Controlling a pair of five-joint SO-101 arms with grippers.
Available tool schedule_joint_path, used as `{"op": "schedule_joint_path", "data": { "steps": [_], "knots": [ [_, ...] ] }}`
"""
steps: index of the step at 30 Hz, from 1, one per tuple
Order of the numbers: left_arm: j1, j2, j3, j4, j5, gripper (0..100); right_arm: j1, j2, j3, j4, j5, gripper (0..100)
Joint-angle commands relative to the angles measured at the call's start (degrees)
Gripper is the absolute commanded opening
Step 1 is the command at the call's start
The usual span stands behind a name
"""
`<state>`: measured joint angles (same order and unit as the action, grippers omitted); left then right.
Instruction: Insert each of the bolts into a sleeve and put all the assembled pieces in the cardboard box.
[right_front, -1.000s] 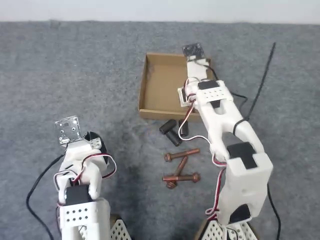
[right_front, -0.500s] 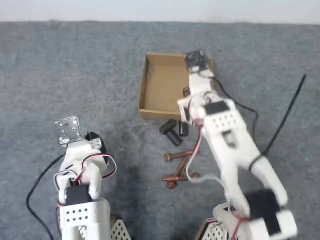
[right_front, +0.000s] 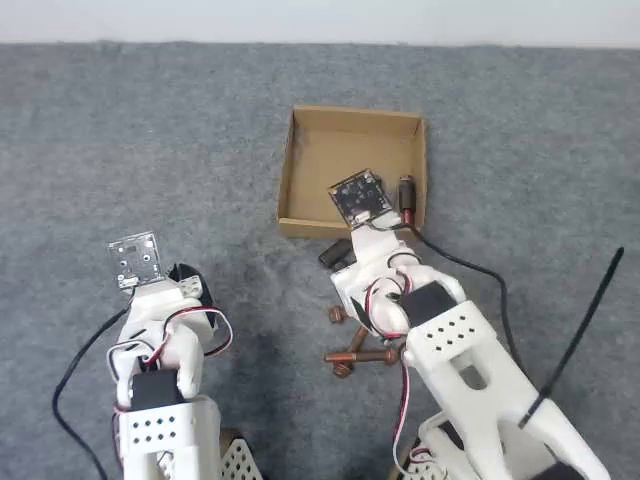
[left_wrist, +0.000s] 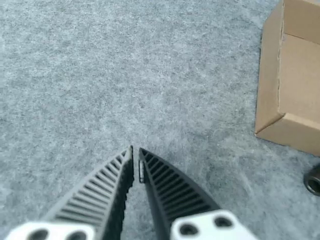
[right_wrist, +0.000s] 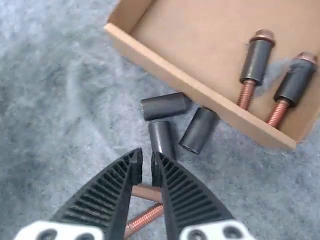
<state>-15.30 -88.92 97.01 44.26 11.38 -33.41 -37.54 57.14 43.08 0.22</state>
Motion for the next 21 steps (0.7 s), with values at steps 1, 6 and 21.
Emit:
{"op": "schedule_joint_path", "data": {
  "steps": [1, 6, 21],
  "knots": [
    [-0.2, -0.8, -0.7, -1.5, -0.4, 1, -0.9, 0.7, -0.9, 1.0, 1.1, 1.8],
    [-0.1, -0.8, -0.7, -1.5, -0.4, 1, -1.0, 8.3, -3.8, 1.5, 2.6, 11.8],
    [-0.1, -0.8, -0.7, -1.5, -0.4, 1, -0.7, 28.8, -15.6, 1.0, 3.6, 12.9]
  ]
}}
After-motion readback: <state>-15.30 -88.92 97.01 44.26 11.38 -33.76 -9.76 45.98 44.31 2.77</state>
